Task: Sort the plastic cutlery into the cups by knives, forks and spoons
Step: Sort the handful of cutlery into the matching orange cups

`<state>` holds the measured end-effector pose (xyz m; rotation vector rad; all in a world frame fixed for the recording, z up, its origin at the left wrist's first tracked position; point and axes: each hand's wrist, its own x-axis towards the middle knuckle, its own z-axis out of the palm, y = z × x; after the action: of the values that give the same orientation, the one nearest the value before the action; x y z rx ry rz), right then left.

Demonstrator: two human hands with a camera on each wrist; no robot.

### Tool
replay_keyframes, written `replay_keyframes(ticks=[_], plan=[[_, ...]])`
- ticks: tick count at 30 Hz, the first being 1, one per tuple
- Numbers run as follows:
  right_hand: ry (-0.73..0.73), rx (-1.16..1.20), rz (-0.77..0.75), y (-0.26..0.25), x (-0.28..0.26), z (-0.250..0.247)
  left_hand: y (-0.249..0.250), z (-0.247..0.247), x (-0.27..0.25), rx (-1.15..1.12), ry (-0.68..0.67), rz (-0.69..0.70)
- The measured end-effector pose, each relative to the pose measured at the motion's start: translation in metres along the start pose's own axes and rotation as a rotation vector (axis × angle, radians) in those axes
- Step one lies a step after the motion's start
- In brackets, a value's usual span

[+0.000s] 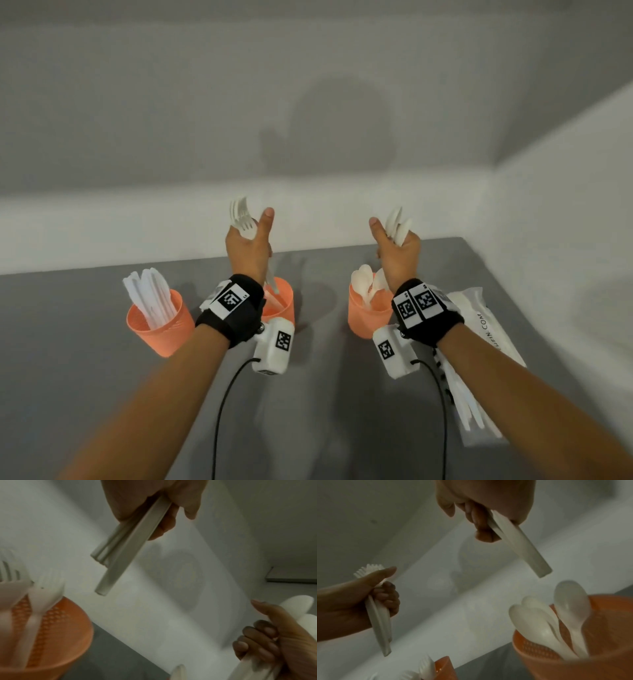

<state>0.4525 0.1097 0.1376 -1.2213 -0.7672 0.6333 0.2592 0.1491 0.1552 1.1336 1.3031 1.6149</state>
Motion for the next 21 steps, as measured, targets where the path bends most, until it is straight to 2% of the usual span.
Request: replay_keyframes(ticks=[6, 12, 18, 21], plan=[[0.075, -0.043, 0.128, 0.053, 0.006, 0.009, -0.05, -0.006, 0.013, 0.109, 0.022, 0.009], [0.101, -0.149, 0.158, 0.088, -0.002, 0.003, -0.103, -0.007, 0.003, 0.228, -0.026, -0.011], [-0.02, -0.295, -0.065, 0.091, -0.006, -0.003, -0.108, -0.007, -0.007, 0.441, -0.122, 0.161], [-0.101, -0.457, -0.196, 0.09, -0.005, -0.009, -0.109, -0.008, -0.007, 0.549, -0.145, 0.228]])
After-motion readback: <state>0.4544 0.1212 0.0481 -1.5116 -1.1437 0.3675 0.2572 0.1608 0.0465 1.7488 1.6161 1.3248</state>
